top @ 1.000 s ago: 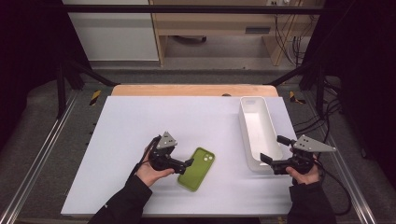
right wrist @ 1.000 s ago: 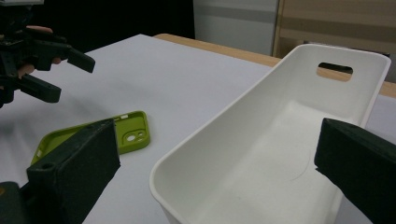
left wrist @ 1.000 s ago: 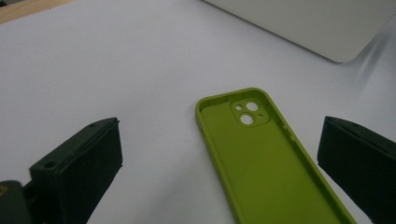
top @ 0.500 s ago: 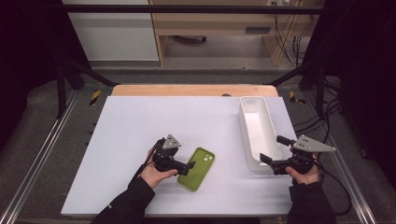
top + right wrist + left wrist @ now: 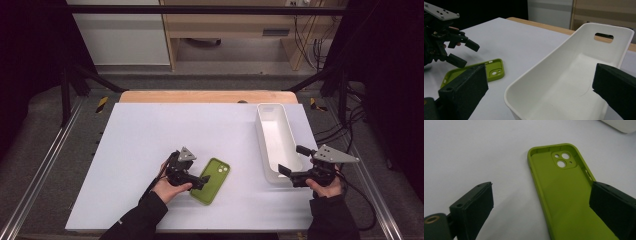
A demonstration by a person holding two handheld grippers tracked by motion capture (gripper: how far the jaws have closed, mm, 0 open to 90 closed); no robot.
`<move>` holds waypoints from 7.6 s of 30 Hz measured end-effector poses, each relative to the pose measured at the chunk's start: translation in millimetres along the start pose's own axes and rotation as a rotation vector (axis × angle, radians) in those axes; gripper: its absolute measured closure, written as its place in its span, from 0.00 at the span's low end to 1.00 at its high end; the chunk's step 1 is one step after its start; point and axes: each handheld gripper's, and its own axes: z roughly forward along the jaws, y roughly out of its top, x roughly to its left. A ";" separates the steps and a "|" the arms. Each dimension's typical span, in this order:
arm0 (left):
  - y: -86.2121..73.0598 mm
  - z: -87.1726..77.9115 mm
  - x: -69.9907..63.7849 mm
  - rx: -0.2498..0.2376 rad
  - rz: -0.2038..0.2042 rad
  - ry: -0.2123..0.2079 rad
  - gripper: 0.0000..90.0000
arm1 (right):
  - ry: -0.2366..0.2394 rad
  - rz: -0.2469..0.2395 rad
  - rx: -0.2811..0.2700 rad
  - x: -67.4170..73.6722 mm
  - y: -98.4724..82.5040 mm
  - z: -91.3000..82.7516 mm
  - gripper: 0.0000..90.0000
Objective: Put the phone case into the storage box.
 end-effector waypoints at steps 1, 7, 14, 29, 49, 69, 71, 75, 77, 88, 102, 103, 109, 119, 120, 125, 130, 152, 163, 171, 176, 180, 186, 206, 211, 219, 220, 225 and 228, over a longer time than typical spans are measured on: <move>-0.5 0.4 -0.3 0.002 -0.002 -0.001 0.07 | -0.001 -0.002 0.000 -0.1 0.0 0.0 0.01; -2.5 2.6 -3.8 0.016 -0.003 0.008 0.16 | -0.001 0.001 0.000 0.0 0.1 0.0 0.01; -3.4 3.7 -5.8 0.030 -0.004 0.020 0.29 | -0.001 0.002 0.000 -0.1 0.1 0.0 0.01; -3.9 5.0 -8.3 0.057 -0.009 0.019 0.55 | 0.001 0.004 0.000 -0.2 0.1 0.2 0.01; -3.1 8.5 -10.8 0.097 -0.005 0.018 0.81 | 0.002 0.007 -0.001 -0.4 0.2 0.3 0.01; 0.2 9.3 -12.8 0.113 -0.007 0.052 0.92 | 0.002 0.010 -0.001 -0.4 0.3 0.3 0.01; 0.4 9.4 -12.7 0.113 -0.009 0.053 0.93 | 0.002 0.009 0.000 -0.4 0.3 0.1 0.01; 0.7 9.4 -12.6 0.112 -0.010 0.054 0.93 | 0.001 0.006 0.000 -0.6 0.3 0.2 0.01; 0.8 9.3 -12.6 0.113 -0.011 0.054 0.94 | 0.001 0.008 0.000 -0.4 0.4 0.2 0.01; 0.6 9.4 -12.0 0.109 -0.009 0.047 0.97 | 0.003 0.009 -0.003 -0.5 0.8 0.1 0.01; 2.8 1.0 -11.0 0.070 0.010 0.033 0.97 | 0.006 0.009 -0.005 -0.3 1.3 -0.4 0.01; 3.2 -0.3 -10.9 0.067 0.012 0.034 0.98 | 0.006 0.008 -0.004 -0.4 1.4 -0.5 0.01; 6.6 -9.1 -10.8 0.038 0.025 0.037 0.97 | 0.007 0.010 -0.007 0.1 2.0 -0.6 0.01; 10.7 -21.1 -11.8 0.008 0.052 0.030 0.98 | 0.011 0.007 -0.003 1.8 3.1 -0.1 0.01; 11.2 -22.4 -11.9 0.005 0.056 0.028 0.98 | 0.012 0.004 -0.004 1.8 3.1 0.0 0.01; 13.2 -29.3 -13.7 -0.011 0.076 0.028 0.97 | 0.016 0.004 -0.004 3.3 4.2 0.5 0.01; 14.5 -34.5 -13.9 -0.026 0.079 0.024 0.97 | 0.021 -0.005 -0.004 5.0 5.7 1.4 0.01; 19.7 -54.2 -18.9 -0.071 0.126 0.018 0.98 | 0.051 -0.023 0.009 23.4 15.0 12.0 0.01; 22.2 -60.2 -25.4 -0.090 0.160 0.019 0.98 | 0.072 -0.026 0.038 36.0 20.5 20.4 0.01; 24.1 -63.8 -31.0 -0.101 0.182 0.017 0.98 | 0.089 -0.029 0.050 45.8 25.5 26.3 0.01; 25.0 -64.7 -34.0 -0.103 0.195 0.016 0.98 | 0.105 -0.030 0.062 52.1 28.2 31.7 0.01; 25.5 -65.7 -35.6 -0.106 0.203 0.015 0.98 | 0.114 -0.030 0.068 55.7 29.3 35.1 0.01; 26.0 -66.5 -37.8 -0.111 0.212 0.014 0.98 | 0.129 -0.035 0.082 62.2 31.0 42.2 0.01; 25.6 -61.3 -49.7 -0.105 0.270 0.005 0.98 | 0.163 -0.016 0.152 73.1 34.5 63.8 0.02; 26.1 -61.6 -50.8 -0.109 0.274 0.000 0.98 | 0.171 -0.014 0.171 75.9 35.2 69.5 0.02; 26.1 -60.6 -54.2 -0.105 0.284 -0.009 0.98 | 0.184 -0.017 0.203 82.0 36.4 78.3 0.03; 26.1 -60.3 -54.7 -0.105 0.286 -0.010 0.98 | 0.187 -0.015 0.203 82.6 36.5 79.5 0.03; 25.8 -58.7 -57.1 -0.099 0.294 -0.013 0.98 | 0.191 -0.001 0.219 82.9 35.4 82.9 0.03; 25.7 -58.0 -58.6 -0.098 0.299 -0.017 0.98 | 0.195 0.005 0.229 83.2 34.9 84.5 0.04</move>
